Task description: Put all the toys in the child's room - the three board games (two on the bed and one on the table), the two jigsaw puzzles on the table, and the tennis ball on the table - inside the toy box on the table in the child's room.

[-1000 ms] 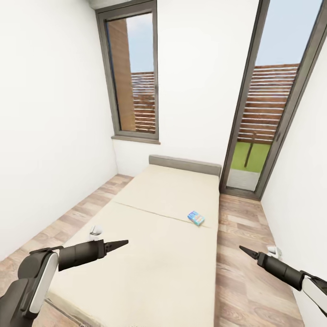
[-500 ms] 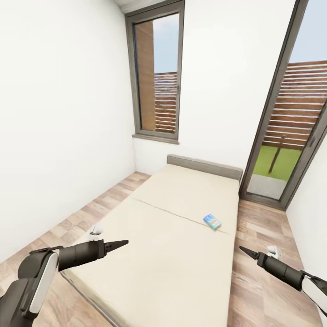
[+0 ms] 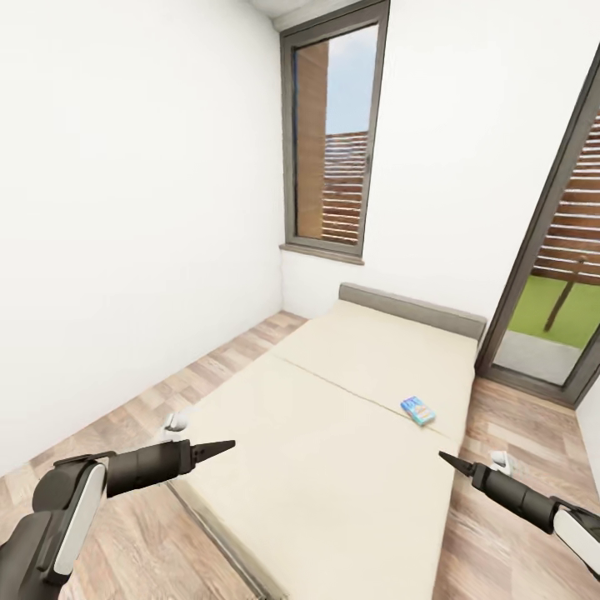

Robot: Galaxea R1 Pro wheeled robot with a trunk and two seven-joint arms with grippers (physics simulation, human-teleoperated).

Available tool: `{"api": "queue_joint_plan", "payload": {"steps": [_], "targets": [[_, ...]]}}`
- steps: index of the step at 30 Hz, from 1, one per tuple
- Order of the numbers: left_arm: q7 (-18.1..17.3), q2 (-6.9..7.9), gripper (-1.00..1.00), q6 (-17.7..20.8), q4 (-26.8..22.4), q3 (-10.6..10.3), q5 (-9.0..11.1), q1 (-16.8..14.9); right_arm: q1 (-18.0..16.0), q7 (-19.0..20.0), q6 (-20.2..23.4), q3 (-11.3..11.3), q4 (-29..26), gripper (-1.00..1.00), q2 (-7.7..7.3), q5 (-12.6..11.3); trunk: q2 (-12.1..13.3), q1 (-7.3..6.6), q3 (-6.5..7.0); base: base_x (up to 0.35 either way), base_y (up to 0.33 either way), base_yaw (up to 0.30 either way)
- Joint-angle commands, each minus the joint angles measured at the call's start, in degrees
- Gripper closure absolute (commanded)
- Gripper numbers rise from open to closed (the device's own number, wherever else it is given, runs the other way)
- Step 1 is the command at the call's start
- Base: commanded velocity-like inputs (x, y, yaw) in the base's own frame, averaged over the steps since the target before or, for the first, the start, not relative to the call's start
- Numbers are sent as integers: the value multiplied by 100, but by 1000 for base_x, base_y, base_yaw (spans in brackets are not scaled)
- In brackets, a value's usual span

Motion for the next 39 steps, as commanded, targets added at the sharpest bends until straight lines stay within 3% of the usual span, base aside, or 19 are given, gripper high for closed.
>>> {"api": "queue_joint_plan", "payload": {"steps": [1,23,39], "targets": [[-24,-1,-100,22,0,3,-10,-7,-5,7,53,24,-1,-100,-6,-61,-14,2,-14,-151,-13,292],[-25,-1,-100,22,0,3,-2,-7,-5,-15,56,24,-1,-100,-6,-60,-14,2,-14,-131,-10,292],[-106,-1,-100,22,0,3,-2,-7,-5,-21,53,30,-1,-100,-6,-60,-14,2,-14,-14,0,292]]}}
